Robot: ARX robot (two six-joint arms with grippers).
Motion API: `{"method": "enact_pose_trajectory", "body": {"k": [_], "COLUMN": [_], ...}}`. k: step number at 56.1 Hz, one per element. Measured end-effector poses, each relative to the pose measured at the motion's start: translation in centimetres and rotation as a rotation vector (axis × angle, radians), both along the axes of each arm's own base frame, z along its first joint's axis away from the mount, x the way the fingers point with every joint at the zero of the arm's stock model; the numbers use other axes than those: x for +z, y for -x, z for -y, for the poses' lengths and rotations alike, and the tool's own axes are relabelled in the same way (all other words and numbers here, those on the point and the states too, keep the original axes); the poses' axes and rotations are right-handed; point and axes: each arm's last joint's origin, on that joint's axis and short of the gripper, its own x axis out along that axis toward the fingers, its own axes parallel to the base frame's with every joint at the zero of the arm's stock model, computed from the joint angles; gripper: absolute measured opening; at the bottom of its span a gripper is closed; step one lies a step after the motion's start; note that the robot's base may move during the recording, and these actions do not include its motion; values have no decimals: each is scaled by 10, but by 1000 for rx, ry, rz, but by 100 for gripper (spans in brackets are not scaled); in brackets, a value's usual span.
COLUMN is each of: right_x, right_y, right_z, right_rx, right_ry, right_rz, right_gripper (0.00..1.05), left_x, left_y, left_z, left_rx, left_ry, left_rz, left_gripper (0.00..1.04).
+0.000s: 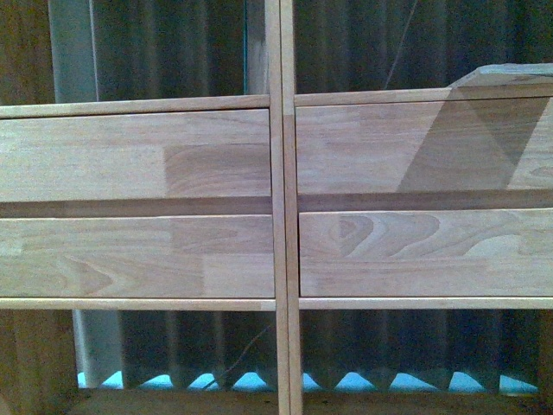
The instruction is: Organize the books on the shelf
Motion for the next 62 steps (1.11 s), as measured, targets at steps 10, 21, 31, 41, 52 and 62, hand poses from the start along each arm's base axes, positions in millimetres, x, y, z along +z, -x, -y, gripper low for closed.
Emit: {"method": "enact_pose_trajectory", "body": {"k": [10,21,31,41,52,62], "right_x": [0,0,0,0,0,0], "right_y": [0,0,0,0,0,0], "right_z": [0,0,0,0,0,0], "right_rx": [0,0,0,0,0,0], "right_ry": [0,0,0,0,0,0], "right_rz": [0,0,0,0,0,0], "right_gripper": [98,98,98,98,98,98], "left_x": [0,0,0,0,0,0], "left_y": [0,0,0,0,0,0], "left_z": [0,0,0,0,0,0], "left_rx": [0,0,0,0,0,0], "left_ry": [0,0,0,0,0,0], "left_rz": [0,0,0,0,0,0], "left_gripper": [97,97,97,97,97,97]}}
